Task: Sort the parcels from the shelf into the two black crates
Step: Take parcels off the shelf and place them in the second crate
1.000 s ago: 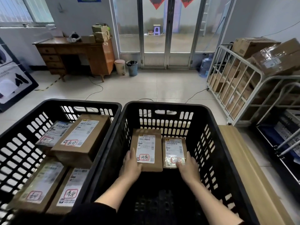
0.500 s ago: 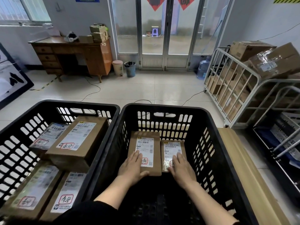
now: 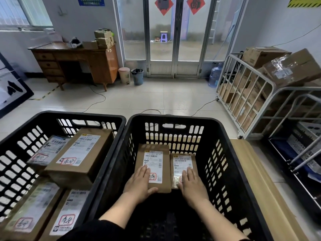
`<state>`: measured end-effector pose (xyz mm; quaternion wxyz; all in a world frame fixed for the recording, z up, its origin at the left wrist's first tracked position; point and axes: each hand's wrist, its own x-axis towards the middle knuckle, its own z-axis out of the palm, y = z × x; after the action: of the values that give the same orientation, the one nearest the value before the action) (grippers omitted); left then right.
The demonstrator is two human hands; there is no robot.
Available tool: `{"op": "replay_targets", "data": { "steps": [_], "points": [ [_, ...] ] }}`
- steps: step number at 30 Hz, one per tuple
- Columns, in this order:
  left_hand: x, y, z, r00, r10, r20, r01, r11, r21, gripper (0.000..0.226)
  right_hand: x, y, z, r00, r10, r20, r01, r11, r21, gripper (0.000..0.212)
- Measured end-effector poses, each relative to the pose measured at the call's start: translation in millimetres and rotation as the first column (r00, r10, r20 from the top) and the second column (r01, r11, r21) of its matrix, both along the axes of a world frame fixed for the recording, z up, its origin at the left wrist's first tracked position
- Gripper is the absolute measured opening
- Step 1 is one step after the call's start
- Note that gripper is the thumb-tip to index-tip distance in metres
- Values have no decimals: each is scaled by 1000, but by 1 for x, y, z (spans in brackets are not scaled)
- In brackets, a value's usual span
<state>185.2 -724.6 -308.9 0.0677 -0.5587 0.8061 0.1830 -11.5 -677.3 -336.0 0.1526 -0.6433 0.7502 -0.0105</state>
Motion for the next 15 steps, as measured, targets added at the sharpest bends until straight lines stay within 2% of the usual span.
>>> {"op": "replay_targets", "data": {
  "steps": [4, 8, 15],
  "points": [
    [-6, -1, 17, 995, -46, 86, 49, 998, -30, 86, -4, -3, 23, 1000, 12, 16, -12, 1000, 23, 57],
    [-7, 4, 32, 997, -32, 71, 40, 993, -112, 78, -5, 8, 40, 999, 8, 31, -8, 1000, -7, 60],
    [0, 15, 61, 999, -43, 28, 47, 987, -155, 68, 0, 29, 68, 999, 24, 33, -23, 1000, -18, 64]
  ]
}}
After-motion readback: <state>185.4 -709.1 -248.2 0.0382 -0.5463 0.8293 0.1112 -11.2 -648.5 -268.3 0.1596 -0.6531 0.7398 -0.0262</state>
